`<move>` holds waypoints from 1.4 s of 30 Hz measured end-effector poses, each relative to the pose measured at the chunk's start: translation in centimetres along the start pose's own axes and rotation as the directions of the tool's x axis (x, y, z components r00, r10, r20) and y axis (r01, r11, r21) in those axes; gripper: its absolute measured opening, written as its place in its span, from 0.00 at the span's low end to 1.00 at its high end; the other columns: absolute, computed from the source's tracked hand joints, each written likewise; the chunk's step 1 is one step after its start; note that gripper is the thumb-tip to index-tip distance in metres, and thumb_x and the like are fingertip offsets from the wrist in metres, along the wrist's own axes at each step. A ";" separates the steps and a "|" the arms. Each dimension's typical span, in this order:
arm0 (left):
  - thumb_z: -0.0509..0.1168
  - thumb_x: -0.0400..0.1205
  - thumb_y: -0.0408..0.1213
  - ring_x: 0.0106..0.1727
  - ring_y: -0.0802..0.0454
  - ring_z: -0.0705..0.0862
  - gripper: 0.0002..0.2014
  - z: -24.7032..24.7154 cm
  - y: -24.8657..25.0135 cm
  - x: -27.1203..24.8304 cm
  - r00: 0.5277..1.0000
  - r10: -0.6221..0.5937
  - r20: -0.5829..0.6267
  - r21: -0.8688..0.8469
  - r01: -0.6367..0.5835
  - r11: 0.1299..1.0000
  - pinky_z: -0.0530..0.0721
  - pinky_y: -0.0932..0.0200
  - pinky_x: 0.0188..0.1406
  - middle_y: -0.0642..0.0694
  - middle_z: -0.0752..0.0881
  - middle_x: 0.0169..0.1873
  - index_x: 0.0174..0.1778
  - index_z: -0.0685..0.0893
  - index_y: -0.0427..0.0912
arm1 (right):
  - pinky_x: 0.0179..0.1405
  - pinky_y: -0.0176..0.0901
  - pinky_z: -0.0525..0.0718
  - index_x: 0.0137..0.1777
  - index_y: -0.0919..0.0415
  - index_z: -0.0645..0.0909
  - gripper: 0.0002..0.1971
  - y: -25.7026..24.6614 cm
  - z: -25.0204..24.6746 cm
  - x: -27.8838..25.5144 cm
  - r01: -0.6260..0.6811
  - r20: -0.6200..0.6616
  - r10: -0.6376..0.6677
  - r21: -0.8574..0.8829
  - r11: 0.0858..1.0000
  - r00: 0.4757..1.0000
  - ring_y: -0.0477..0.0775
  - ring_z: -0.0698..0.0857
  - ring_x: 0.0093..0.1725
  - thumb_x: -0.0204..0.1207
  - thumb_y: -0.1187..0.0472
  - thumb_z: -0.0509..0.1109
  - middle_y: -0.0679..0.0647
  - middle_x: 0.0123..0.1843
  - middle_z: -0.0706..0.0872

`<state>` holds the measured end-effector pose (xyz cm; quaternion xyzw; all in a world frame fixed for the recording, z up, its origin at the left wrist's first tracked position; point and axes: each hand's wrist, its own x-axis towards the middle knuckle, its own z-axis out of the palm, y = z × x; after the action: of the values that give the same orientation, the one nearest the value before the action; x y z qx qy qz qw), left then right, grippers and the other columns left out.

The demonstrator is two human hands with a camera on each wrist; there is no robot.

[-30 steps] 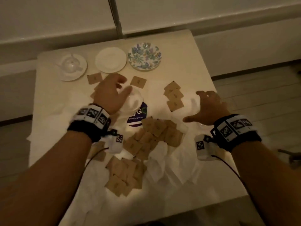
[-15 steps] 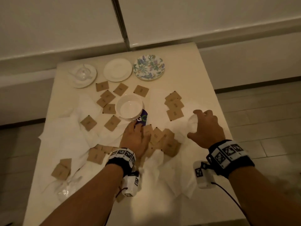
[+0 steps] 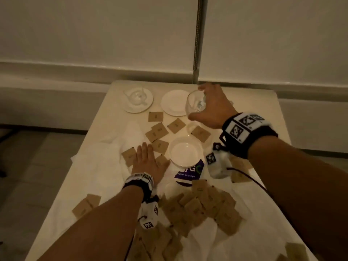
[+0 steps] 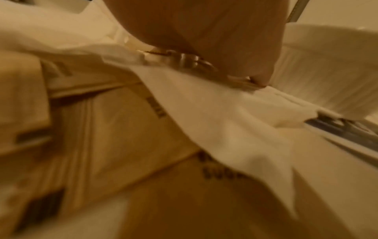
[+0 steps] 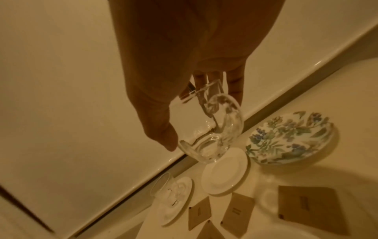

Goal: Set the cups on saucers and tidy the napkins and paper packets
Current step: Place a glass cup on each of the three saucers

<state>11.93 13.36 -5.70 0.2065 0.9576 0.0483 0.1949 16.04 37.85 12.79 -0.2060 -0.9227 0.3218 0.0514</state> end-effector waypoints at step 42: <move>0.36 0.78 0.76 0.85 0.47 0.30 0.49 2.5 -0.8 0.5 0.991 0.042 -0.129 -0.106 -0.056 0.993 0.29 0.47 0.82 0.45 0.34 0.85 0.86 0.38 0.43 | 0.69 0.61 0.72 0.76 0.64 0.65 0.41 -2.6 9.7 11.9 0.016 -0.137 -0.056 -0.273 0.962 0.989 0.68 0.71 0.72 0.69 0.43 0.76 0.65 0.74 0.69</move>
<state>12.21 12.87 -8.25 0.2154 0.9586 0.1181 0.1437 2.11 35.41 6.28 -0.2169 -0.9556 0.1756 0.0946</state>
